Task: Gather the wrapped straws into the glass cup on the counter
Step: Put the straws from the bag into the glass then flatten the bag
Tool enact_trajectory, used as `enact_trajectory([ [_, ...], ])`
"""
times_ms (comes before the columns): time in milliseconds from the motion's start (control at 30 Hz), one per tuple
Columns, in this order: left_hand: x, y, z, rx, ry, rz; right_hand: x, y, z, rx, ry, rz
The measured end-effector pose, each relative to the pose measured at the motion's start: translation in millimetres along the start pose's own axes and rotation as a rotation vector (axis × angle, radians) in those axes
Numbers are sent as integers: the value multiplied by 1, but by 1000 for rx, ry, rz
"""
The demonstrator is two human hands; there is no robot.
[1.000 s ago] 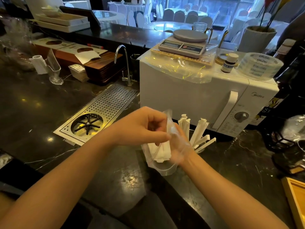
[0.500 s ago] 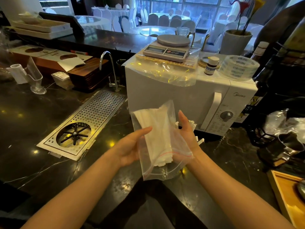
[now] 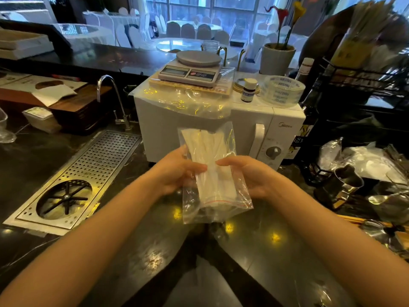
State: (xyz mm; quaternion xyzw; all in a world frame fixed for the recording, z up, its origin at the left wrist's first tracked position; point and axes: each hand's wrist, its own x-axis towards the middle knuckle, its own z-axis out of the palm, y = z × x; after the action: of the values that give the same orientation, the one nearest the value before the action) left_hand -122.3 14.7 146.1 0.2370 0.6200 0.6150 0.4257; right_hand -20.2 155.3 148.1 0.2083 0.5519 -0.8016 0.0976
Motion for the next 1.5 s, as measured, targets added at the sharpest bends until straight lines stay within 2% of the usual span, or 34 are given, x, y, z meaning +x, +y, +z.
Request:
enact_trajectory([
  [233, 23, 39, 7, 257, 69, 144, 3, -40, 0, -486, 260, -268],
  [500, 38, 38, 15, 404, 9, 247, 3, -25, -13, -612, 326, -542],
  [833, 43, 4, 15, 483, -1, 199, 17, 20, -27, -714, 371, -576],
  [1200, 49, 0, 10, 568, -8, 225, 12, 20, -34, -753, 405, -580],
  [1500, 50, 9, 12, 575, 13, 236, 11, 11, -32, -688, 394, -604],
])
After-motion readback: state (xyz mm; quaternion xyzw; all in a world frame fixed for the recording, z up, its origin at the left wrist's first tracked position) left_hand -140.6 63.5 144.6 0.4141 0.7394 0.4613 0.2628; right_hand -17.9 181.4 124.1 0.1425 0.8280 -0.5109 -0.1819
